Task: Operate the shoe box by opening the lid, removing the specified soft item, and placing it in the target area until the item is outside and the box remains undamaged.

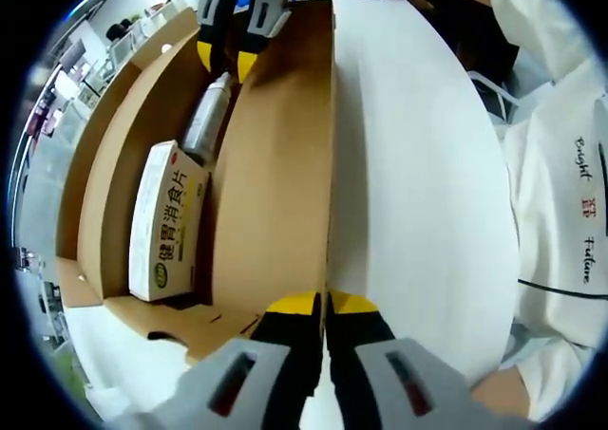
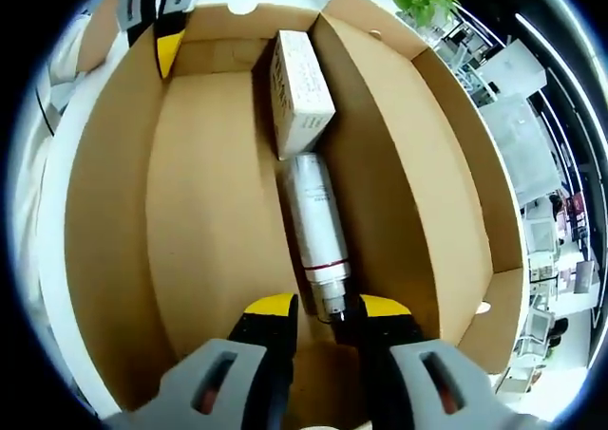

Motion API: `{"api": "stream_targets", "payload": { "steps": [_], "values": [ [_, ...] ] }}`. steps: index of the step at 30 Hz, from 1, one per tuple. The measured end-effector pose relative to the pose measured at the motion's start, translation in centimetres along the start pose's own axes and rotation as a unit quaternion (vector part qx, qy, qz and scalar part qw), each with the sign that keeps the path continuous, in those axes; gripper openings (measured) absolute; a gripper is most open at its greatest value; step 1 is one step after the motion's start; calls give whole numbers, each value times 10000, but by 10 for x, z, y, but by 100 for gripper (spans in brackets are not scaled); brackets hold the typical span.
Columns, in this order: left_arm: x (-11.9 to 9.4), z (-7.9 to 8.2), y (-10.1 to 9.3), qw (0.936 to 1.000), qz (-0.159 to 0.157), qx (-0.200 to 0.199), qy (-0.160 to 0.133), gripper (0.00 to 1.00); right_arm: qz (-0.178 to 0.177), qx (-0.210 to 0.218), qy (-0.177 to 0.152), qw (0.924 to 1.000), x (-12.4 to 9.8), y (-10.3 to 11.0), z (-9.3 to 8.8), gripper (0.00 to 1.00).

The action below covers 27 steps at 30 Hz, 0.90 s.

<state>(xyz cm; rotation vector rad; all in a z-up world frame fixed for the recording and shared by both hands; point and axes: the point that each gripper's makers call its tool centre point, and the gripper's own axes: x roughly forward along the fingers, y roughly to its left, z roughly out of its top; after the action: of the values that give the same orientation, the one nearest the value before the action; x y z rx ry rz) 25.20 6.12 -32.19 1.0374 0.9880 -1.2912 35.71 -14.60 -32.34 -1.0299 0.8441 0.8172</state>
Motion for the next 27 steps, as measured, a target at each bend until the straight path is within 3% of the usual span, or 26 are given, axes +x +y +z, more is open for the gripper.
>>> {"api": "stream_targets", "payload": {
  "steps": [14, 21, 24, 27],
  "values": [
    [0, 0, -6, 10000, 12, 15, 5, 2, 129, -86, 161, 9998, 7, 4, 0, 22],
    [1, 0, -7, 10000, 25, 32, 39, 2, 414, -154, 249, 9987, -1, 21, 1, 22],
    [0, 0, -7, 10000, 37, 42, 44, 2, 524, 421, 496, 9965, -1, 25, -7, 22],
    [0, 0, -6, 10000, 50, 43, 58, 2, 634, 443, 489, 9958, -1, 27, -6, 24]
  ]
}}
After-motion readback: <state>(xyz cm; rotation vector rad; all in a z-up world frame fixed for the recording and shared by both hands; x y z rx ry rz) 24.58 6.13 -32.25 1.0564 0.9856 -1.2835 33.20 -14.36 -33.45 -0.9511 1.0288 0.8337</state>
